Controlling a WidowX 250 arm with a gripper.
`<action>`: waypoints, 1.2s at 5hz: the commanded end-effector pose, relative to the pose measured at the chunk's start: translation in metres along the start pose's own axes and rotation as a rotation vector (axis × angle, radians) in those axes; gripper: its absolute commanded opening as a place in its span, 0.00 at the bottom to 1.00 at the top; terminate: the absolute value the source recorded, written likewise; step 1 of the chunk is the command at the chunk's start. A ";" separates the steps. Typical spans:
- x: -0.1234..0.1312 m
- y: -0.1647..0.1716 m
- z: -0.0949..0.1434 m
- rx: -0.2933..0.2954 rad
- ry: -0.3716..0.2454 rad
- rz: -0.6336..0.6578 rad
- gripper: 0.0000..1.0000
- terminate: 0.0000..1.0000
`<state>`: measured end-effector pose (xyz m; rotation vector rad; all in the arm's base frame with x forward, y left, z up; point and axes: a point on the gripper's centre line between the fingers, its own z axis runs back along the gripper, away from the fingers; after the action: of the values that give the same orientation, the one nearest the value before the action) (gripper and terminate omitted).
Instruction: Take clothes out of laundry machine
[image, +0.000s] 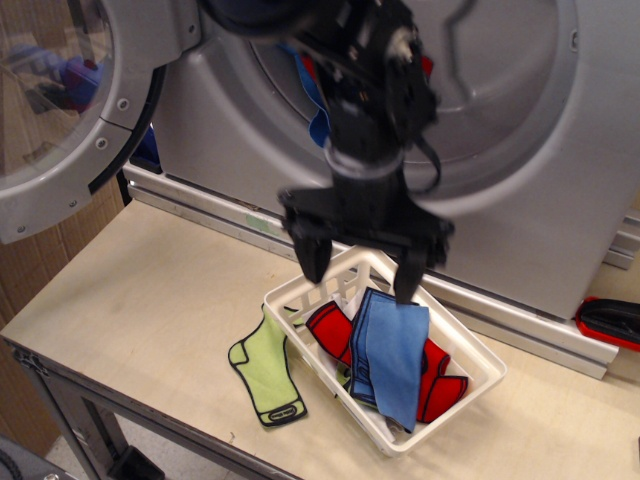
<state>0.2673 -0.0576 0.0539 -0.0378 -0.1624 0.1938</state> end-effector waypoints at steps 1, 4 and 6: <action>0.020 0.015 0.038 0.009 -0.168 0.082 1.00 0.00; 0.085 0.039 0.053 0.026 -0.400 0.185 1.00 0.00; 0.123 0.050 0.045 -0.003 -0.495 0.248 1.00 0.00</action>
<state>0.3673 0.0154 0.0965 -0.0030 -0.6062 0.4490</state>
